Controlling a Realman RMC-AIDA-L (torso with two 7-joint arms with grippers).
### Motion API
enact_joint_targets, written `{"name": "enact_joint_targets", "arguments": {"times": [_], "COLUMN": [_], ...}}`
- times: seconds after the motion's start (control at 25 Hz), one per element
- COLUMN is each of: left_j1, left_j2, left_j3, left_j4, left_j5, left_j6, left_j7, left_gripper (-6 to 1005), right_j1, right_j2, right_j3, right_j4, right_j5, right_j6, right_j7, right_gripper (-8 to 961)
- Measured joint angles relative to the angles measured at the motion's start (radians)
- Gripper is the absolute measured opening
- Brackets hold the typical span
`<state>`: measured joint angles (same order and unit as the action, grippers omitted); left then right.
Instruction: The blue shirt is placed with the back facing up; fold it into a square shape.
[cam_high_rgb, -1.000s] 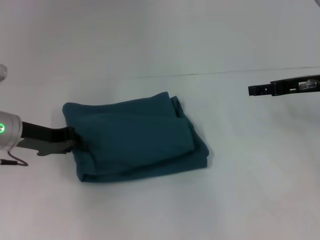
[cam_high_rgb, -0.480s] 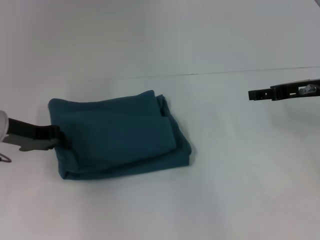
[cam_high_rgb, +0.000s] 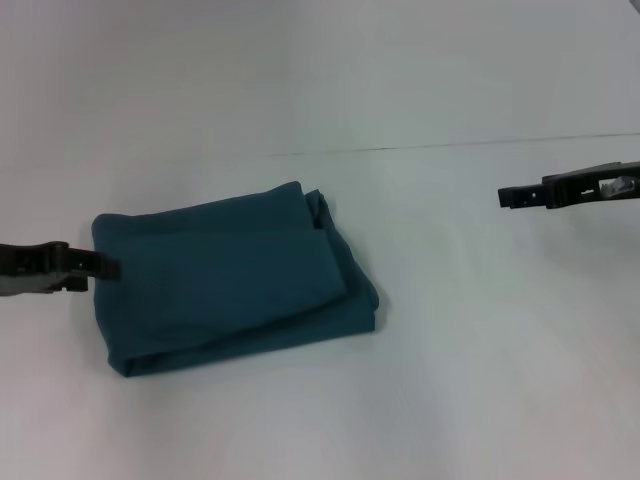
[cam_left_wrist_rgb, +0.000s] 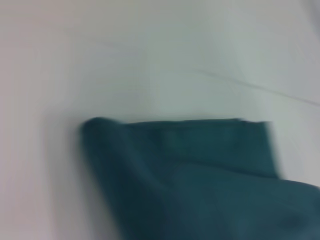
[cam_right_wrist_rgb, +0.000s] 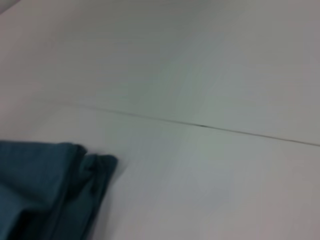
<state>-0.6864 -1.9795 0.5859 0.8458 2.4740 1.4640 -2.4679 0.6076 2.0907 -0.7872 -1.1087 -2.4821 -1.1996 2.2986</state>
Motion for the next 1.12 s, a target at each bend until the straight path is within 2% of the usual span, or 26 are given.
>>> {"name": "enact_joint_targets", "arguments": {"times": [0.12,0.36,0.52,0.76,1.12], "left_j1": [0.036,0.169,0.253,0.345,0.382], "left_j2": [-0.005,-0.036,-0.061,-0.086,-0.105], "left_j3": [-0.065,-0.160,-0.232,-0.309,-0.311], "left_j4": [0.052,0.139,0.146,0.134,0.129], "left_j5": [-0.070,-0.191,-0.218,-0.242,-0.234], "left_j6": [0.130,0.412,0.497,0.526,0.539], "left_j7": [0.142,0.454,0.607,0.745,0.778], "left_gripper": [437,724,899,948,948], "right_j1": [-0.003,-0.066,-0.095,-0.105,-0.116], "right_j2": [0.001,-0.001,-0.006,-0.001,0.003], "right_j3": [-0.001,-0.001,0.001,-0.001,-0.017], "right_j4": [-0.013,-0.059,-0.064,-0.065,-0.049], "right_j5": [0.011,0.182,0.274,0.274,0.282], "right_j6": [-0.053,-0.257,-0.408,-0.557,-0.650], "right_j7": [-0.066,-0.303,-0.429,-0.495,-0.510], "right_gripper": [779,779,778,779,893]}}
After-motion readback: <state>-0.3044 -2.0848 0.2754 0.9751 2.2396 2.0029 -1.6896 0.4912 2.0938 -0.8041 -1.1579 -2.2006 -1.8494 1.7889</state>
